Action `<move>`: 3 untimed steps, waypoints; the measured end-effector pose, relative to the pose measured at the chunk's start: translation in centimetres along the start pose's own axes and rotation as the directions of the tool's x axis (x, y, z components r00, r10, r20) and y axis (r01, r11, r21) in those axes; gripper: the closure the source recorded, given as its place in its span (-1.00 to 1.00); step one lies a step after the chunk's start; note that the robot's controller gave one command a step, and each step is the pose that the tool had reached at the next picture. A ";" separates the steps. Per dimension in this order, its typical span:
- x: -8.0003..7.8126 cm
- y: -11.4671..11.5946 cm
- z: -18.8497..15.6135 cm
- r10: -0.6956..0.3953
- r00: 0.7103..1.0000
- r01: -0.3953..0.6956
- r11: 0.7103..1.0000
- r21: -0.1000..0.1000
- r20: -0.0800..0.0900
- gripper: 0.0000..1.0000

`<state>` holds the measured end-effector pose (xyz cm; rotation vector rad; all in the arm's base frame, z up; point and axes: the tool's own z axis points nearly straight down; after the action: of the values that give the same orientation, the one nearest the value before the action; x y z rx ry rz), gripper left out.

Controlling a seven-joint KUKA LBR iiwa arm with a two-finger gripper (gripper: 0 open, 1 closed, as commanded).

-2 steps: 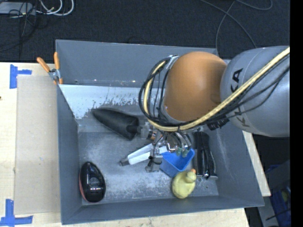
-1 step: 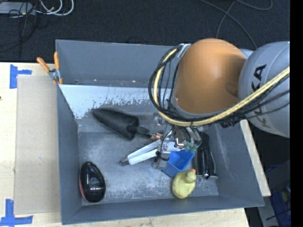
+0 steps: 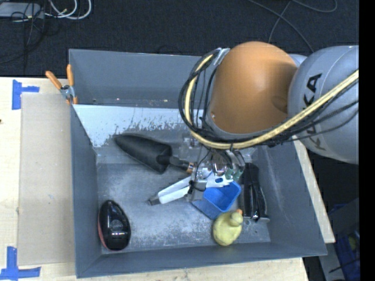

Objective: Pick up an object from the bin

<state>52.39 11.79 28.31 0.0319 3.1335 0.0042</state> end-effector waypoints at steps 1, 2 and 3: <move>0.3 0.2 0.3 0.049 0.999 -0.049 0.999 0.004 -0.010 -1.00; 0.5 0.9 2.5 0.071 0.997 -0.071 0.997 0.003 -0.012 -1.00; 0.6 0.5 3.0 0.068 0.998 -0.068 0.998 0.003 -0.007 -1.00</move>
Offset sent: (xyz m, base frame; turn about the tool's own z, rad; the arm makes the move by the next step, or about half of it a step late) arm -0.0053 0.0114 -0.0339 0.0819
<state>51.86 12.31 25.29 0.1386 3.1377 0.0007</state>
